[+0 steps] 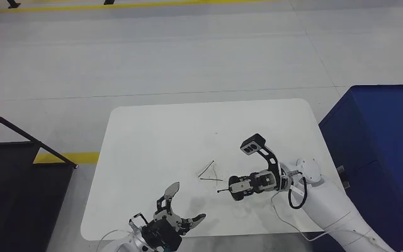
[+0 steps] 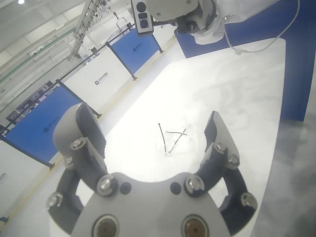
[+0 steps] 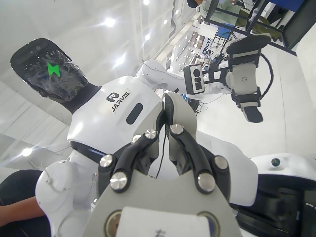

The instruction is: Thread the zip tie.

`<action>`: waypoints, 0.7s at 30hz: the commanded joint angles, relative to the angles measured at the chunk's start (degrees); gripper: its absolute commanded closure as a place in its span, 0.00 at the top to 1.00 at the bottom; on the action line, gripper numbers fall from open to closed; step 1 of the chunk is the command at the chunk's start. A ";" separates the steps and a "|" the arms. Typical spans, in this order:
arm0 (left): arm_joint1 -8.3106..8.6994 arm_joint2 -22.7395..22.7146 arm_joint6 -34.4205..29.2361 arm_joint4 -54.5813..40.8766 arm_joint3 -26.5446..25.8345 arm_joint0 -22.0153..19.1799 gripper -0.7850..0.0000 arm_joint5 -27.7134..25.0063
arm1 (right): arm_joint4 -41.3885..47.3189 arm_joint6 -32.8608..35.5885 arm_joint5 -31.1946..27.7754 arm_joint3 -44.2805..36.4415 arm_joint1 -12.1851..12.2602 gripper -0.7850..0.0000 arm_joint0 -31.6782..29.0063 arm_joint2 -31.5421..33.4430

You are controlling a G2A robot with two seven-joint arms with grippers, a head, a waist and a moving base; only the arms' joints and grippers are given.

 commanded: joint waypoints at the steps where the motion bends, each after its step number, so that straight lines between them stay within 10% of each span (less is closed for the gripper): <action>1: 0.00 0.00 0.00 -0.01 0.00 0.00 1.00 -0.01 | -4.91 -2.68 -3.08 -2.80 -0.04 0.00 0.79 1.07; 10: 0.00 0.00 0.00 -0.01 0.00 0.00 1.00 -0.01 | -15.66 -16.15 -1.98 -25.71 -0.47 0.00 6.06 5.31; 21: 0.00 0.00 0.00 -0.01 0.00 0.00 1.00 -0.01 | -19.74 -18.71 -4.19 -28.01 -0.73 0.00 6.84 5.71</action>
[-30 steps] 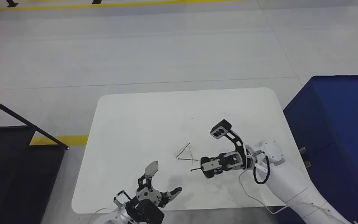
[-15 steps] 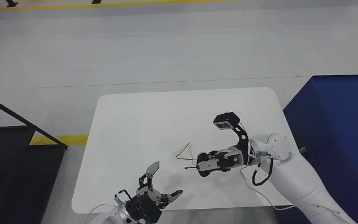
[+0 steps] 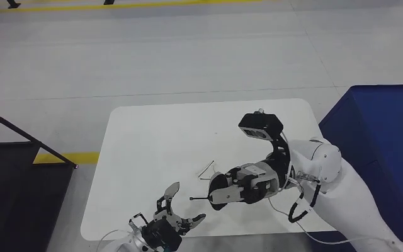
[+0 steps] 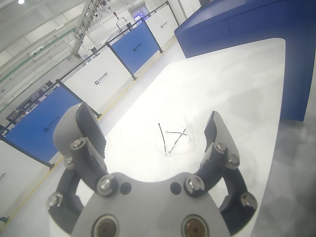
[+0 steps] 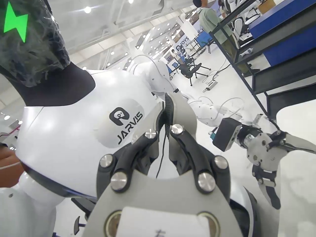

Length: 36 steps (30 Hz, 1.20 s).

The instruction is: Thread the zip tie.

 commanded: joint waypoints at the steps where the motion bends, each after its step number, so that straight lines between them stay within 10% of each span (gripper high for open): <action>1: 0.00 0.00 0.00 0.00 0.00 0.00 1.00 0.00 | -5.38 -1.82 -4.77 -2.37 -0.17 0.00 0.04 0.84; 8: 0.00 0.00 0.00 0.00 0.00 0.00 1.00 0.00 | -18.73 -15.00 -22.48 -9.13 -0.98 0.00 3.05 10.48; 24: 0.00 0.00 0.00 0.00 0.00 0.00 1.00 0.00 | -38.96 -27.28 -29.84 -12.77 -2.78 0.00 9.74 10.43; 36: 0.00 0.00 0.00 0.00 0.00 0.00 1.00 0.00 | 7.77 -6.38 3.09 -7.58 -1.48 0.00 11.86 1.52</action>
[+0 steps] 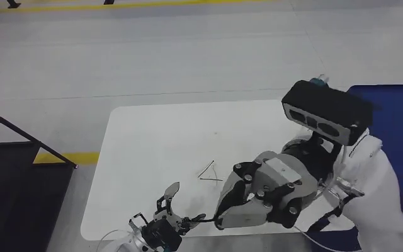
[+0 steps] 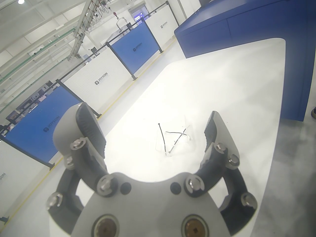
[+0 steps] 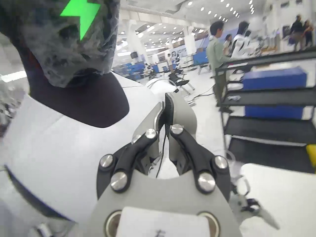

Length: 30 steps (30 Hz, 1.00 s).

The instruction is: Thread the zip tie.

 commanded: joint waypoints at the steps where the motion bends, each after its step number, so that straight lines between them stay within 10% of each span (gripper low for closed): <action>1: 0.00 0.00 0.00 0.00 0.00 0.00 1.00 0.00 | 9.19 0.39 6.62 0.15 -0.04 0.00 -1.43 -0.48; 17: 0.00 0.00 0.00 0.00 0.00 0.00 1.00 0.00 | 27.69 -2.82 18.64 -1.03 -1.75 0.00 -7.12 -3.30; 30: 0.00 0.00 0.00 0.00 0.00 0.00 1.00 0.00 | 6.89 0.57 -9.55 0.05 -4.24 0.00 -3.44 -2.32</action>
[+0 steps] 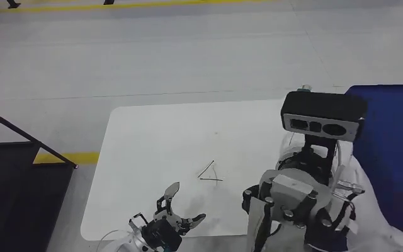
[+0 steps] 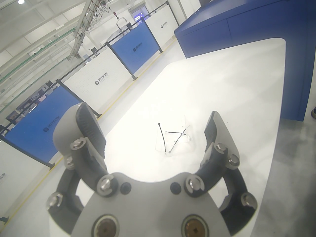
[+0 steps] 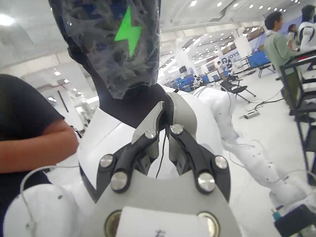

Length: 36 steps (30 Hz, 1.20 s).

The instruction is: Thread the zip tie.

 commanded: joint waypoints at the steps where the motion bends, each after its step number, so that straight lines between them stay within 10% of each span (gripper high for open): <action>1: 0.00 0.00 0.00 0.00 0.00 0.00 1.00 0.00 | -2.52 -1.55 -3.66 0.06 -0.37 0.00 -0.24 -0.09; 15: 0.00 0.00 0.00 0.00 0.00 0.00 1.00 0.00 | -15.29 -8.95 -14.15 0.96 -1.83 0.00 0.14 3.45; 36: 0.00 0.00 0.00 0.00 0.00 0.00 1.00 0.00 | -13.10 -7.52 -7.50 3.40 -3.08 0.00 0.69 0.94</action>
